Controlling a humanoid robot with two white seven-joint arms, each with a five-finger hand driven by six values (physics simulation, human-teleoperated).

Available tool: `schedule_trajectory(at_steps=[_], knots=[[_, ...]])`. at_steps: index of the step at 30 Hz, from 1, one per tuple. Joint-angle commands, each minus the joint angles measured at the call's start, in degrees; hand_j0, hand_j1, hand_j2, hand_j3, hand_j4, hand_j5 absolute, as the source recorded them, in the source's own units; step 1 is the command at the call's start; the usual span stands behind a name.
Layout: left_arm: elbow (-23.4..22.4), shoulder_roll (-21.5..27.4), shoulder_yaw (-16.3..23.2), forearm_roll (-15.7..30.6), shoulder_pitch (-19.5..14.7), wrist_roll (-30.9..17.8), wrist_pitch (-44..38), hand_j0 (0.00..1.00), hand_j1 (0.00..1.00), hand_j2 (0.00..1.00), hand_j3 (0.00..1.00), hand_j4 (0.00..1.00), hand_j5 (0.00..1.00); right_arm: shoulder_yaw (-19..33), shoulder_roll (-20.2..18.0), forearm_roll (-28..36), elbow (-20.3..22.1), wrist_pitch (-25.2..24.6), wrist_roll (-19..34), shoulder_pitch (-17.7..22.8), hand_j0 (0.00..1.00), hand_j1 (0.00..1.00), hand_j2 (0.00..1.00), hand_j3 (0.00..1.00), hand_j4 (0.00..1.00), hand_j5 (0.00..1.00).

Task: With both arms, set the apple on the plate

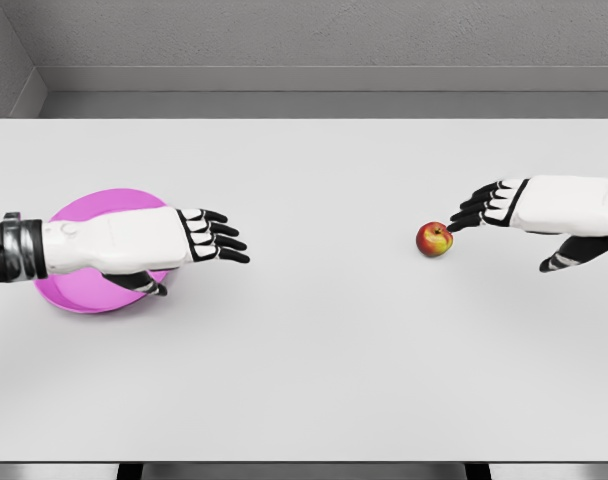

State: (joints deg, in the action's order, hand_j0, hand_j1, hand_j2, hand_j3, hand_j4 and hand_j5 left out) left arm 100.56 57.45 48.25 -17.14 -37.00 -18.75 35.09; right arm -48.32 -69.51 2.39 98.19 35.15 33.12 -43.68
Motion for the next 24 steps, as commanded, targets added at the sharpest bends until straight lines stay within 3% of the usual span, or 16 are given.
schedule_trajectory(at_steps=[1, 10, 14, 19, 24], knots=[[-0.01, 0.03, 0.27, 0.35, 0.0, 0.03, -0.09, 1.0, 1.0, 1.0, 1.0, 1.0, 1.0, -1.42, 4.29, 2.79, -1.24, -0.15, 1.88, -0.09, 1.0, 1.0, 1.0, 1.0, 1.0, 1.0], [-0.01, 0.03, 0.53, 0.35, 0.0, 0.03, -0.09, 1.0, 1.0, 1.0, 1.0, 1.0, 1.0, -1.42, 8.86, 8.07, -8.01, -0.15, 1.88, -0.7, 1.0, 1.0, 1.0, 1.0, 1.0, 1.0], [-0.01, 0.03, 0.62, 0.35, 0.0, -0.06, -0.09, 1.0, 1.0, 1.0, 1.0, 1.0, 1.0, -2.48, 13.43, 9.47, -17.24, -0.15, 1.88, -0.88, 1.0, 1.0, 1.0, 1.0, 1.0, 1.0], [0.07, 0.03, 0.62, 0.35, -0.09, -0.41, -0.09, 1.0, 1.0, 1.0, 1.0, 1.0, 1.0, -5.11, 14.66, 9.39, -21.72, -0.15, 1.88, -0.97, 1.0, 1.0, 1.0, 1.0, 1.0, 1.0], [-0.01, 0.03, 0.62, 0.35, 0.0, -0.41, -0.09, 1.0, 1.0, 1.0, 1.0, 1.0, 1.0, -6.61, 15.98, 8.6, -22.51, -0.15, 1.88, -1.76, 1.0, 1.0, 1.0, 1.0, 1.0, 1.0]])
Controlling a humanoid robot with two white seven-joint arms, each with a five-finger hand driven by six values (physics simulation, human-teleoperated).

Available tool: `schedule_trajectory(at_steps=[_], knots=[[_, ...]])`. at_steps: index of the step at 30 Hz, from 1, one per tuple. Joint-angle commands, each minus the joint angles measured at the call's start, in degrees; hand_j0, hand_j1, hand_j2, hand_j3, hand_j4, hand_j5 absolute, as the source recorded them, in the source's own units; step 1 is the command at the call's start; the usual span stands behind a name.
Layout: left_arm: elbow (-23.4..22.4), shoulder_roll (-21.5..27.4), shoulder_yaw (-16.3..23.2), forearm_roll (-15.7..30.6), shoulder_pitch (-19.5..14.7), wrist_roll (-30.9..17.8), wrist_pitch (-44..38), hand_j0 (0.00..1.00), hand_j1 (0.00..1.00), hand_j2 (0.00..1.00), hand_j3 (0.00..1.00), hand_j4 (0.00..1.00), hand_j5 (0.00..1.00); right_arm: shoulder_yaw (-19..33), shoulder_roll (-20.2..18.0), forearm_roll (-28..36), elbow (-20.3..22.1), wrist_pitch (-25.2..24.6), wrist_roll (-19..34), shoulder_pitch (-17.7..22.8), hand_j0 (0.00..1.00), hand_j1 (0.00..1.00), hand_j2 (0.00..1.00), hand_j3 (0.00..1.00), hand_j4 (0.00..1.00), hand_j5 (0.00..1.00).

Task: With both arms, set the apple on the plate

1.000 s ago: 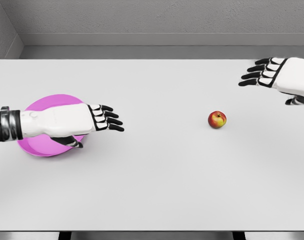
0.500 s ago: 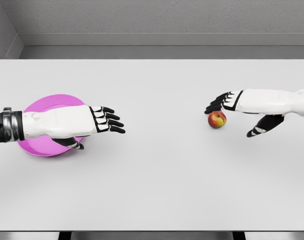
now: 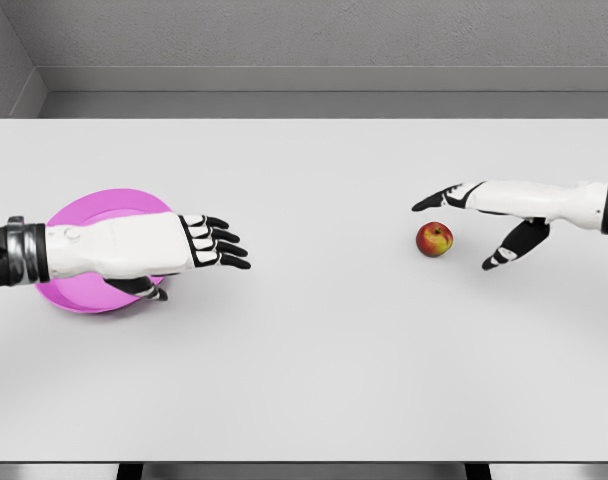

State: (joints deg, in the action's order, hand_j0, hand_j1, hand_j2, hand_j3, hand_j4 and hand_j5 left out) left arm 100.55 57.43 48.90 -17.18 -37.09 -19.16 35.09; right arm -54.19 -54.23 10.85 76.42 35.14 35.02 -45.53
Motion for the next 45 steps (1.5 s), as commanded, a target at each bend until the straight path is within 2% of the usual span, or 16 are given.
schedule_trajectory(at_steps=[1, 6, 20, 26, 30, 45], knots=[[0.08, -0.04, -0.03, 0.3, 0.08, 0.0, -0.09, 1.0, 1.0, 1.0, 1.0, 1.0, 1.0, -0.74, 1.06, 0.04, -0.83, -0.14, -0.02, -0.09, 1.0, 1.0, 1.0, 1.0, 1.0, 1.0], [-0.01, -0.48, -0.03, 0.3, 0.09, 0.0, -0.09, 1.0, 1.0, 1.0, 1.0, 1.0, 1.0, -3.91, 5.01, -1.01, -4.26, -0.25, -0.02, -2.37, 1.0, 1.0, 1.0, 1.0, 1.0, 1.0], [-0.01, -1.71, -0.03, 0.3, 0.09, -1.67, -0.09, 1.0, 1.0, 1.0, 1.0, 1.0, 1.0, -4.61, 8.26, -3.12, -13.22, -0.25, -0.02, -3.25, 1.0, 1.0, 1.0, 1.0, 1.0, 1.0], [-0.01, -1.71, -0.03, 0.3, 0.09, -1.67, -0.09, 1.0, 1.0, 1.0, 1.0, 1.0, 1.0, -4.61, 8.79, -3.12, -13.57, -0.51, -0.02, -3.87, 1.0, 1.0, 1.0, 1.0, 1.0, 1.0], [-0.01, -1.71, -0.03, 0.3, 0.09, -1.76, -0.09, 1.0, 1.0, 1.0, 1.0, 1.0, 1.0, -4.61, 10.37, -4.61, -16.39, -0.51, -0.02, -4.39, 1.0, 1.0, 1.0, 1.0, 1.0, 1.0], [-0.01, -1.71, -0.03, 0.3, 0.0, -2.11, -0.09, 1.0, 1.0, 1.0, 1.0, 1.0, 1.0, -4.79, 12.84, -6.11, -19.29, -1.13, -0.02, -4.75, 1.0, 1.0, 1.0, 1.0, 1.0, 1.0]])
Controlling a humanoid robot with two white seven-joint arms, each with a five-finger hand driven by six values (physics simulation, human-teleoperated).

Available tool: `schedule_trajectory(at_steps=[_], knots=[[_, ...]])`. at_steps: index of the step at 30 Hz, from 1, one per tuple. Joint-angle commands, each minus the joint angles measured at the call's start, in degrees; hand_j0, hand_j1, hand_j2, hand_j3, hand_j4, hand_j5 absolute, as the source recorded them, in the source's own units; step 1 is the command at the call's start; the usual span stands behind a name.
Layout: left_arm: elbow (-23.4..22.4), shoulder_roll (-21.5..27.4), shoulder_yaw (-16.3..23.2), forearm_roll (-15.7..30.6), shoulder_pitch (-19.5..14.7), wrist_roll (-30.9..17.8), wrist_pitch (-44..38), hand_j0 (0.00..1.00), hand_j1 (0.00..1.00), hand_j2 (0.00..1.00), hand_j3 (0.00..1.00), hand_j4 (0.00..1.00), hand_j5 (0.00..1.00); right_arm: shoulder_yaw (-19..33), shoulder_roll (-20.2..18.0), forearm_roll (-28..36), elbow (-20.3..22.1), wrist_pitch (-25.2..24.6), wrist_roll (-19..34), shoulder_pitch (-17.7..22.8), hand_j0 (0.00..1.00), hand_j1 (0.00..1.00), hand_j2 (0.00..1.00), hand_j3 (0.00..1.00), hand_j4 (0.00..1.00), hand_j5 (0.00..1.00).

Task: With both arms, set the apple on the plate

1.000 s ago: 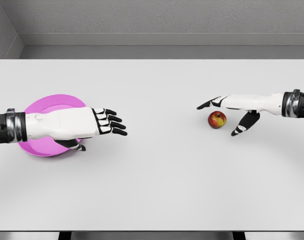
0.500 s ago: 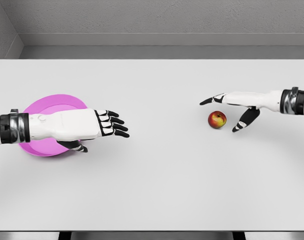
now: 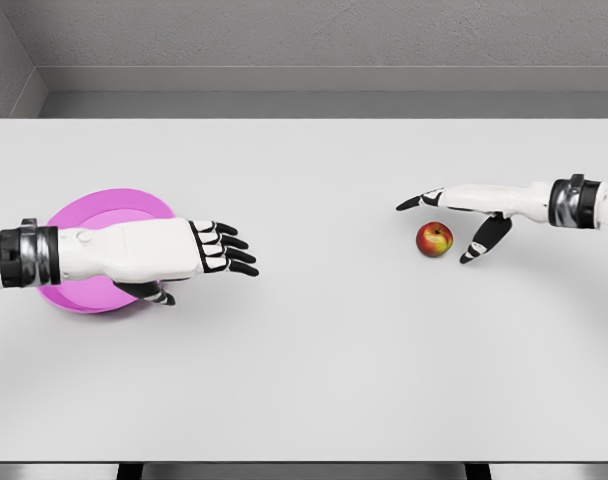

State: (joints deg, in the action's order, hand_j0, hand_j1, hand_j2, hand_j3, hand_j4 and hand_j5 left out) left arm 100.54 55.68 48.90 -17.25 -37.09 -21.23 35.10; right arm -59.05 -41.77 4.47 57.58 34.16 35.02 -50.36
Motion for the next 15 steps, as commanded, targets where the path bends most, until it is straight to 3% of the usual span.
schedule_trajectory(at_steps=[1, 12, 15], knots=[[0.0, 0.04, -0.04, 0.37, 0.0, -0.04, -0.1, 1.0, 1.0, 1.0, 1.0, 1.0, 1.0, 0.07, 0.46, -0.43, -0.45, -0.23, -0.02, 0.0, 1.0, 1.0, 1.0, 1.0, 1.0, 1.0], [0.0, 0.04, -0.04, 0.37, 0.0, -0.04, -0.1, 1.0, 1.0, 1.0, 1.0, 1.0, 1.0, 0.07, 0.98, -1.92, -1.24, -0.76, -0.02, -0.09, 1.0, 1.0, 1.0, 1.0, 1.0, 1.0], [0.0, 0.04, -0.04, 0.37, 0.0, -0.04, -0.1, 1.0, 1.0, 1.0, 1.0, 1.0, 1.0, 0.07, 0.98, -1.92, -1.24, -0.5, -0.02, -0.18, 0.94, 0.94, 0.94, 0.94, 0.94, 0.94]])
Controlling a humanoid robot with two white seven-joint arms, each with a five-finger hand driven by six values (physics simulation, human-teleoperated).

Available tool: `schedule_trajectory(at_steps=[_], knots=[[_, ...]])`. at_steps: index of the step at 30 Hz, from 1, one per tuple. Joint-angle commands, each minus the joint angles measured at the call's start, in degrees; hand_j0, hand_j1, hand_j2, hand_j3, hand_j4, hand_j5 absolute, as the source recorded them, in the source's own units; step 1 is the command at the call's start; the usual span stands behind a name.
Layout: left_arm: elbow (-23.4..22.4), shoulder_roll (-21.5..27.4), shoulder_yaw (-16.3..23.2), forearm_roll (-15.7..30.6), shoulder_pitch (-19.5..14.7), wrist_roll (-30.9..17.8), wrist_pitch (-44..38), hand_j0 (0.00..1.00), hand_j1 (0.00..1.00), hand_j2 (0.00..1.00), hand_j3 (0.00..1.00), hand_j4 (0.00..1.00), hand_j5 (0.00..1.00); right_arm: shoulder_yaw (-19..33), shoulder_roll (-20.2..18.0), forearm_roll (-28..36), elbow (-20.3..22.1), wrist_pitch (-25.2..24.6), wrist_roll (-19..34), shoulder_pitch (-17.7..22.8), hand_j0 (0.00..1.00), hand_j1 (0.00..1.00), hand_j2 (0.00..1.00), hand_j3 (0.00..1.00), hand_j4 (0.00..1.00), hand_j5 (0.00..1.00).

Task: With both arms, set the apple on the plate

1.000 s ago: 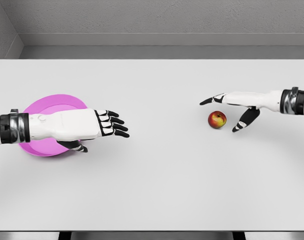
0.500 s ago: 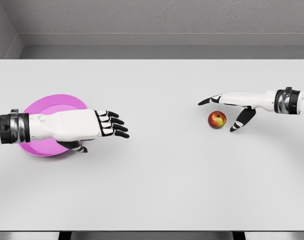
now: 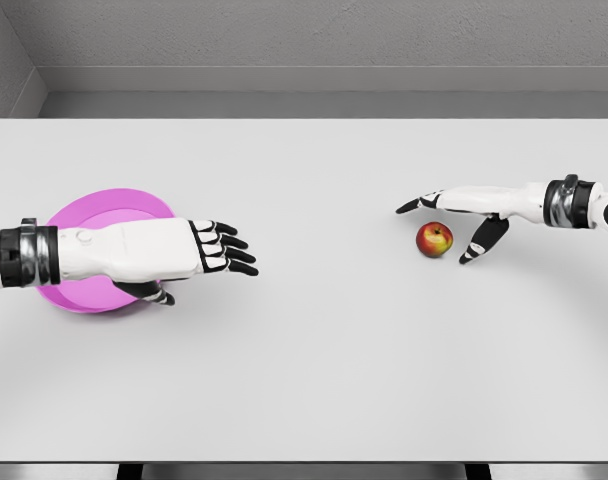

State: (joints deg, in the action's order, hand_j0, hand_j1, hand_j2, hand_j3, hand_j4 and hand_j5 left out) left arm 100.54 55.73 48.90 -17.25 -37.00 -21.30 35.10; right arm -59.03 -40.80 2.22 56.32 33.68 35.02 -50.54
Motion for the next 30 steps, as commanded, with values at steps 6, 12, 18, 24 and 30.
schedule_trajectory(at_steps=[6, 12, 18, 24, 30], knots=[[0.0, 0.08, -0.03, 0.37, -0.09, 0.03, -0.1, 1.0, 1.0, 1.0, 1.0, 1.0, 1.0, 0.06, -0.07, 0.33, 0.1, 0.33, -0.02, 0.0, 0.82, 0.82, 0.82, 0.82, 0.82, 0.82], [-0.09, 0.08, -0.03, 0.37, -0.09, 0.03, -0.1, 1.0, 1.0, 1.0, 1.0, 1.0, 1.0, -0.38, 0.02, 0.33, 0.19, 0.6, -0.02, 0.0, 0.78, 0.78, 0.78, 0.78, 0.78, 0.78], [-0.09, 0.08, -0.03, 0.37, 0.0, 0.03, -0.1, 1.0, 1.0, 1.0, 1.0, 1.0, 1.0, -0.82, 0.02, 0.33, 0.19, 1.3, -0.02, 0.0, 0.68, 0.68, 0.68, 0.68, 0.68, 0.68], [-0.09, 0.08, -0.03, 0.37, 0.0, 0.03, -0.1, 1.0, 1.0, 1.0, 1.0, 1.0, 1.0, -0.82, -0.07, 0.33, 0.19, 1.32, -0.02, 0.0, 0.48, 0.48, 0.48, 0.48, 0.48, 0.48], [-0.08, -0.01, -0.03, 0.37, 0.0, 0.03, -0.1, 1.0, 1.0, 1.0, 1.0, 1.0, 1.0, -0.64, -0.33, 0.77, 0.37, 1.32, -0.02, 0.0, 0.44, 0.44, 0.44, 0.44, 0.44, 0.44]])
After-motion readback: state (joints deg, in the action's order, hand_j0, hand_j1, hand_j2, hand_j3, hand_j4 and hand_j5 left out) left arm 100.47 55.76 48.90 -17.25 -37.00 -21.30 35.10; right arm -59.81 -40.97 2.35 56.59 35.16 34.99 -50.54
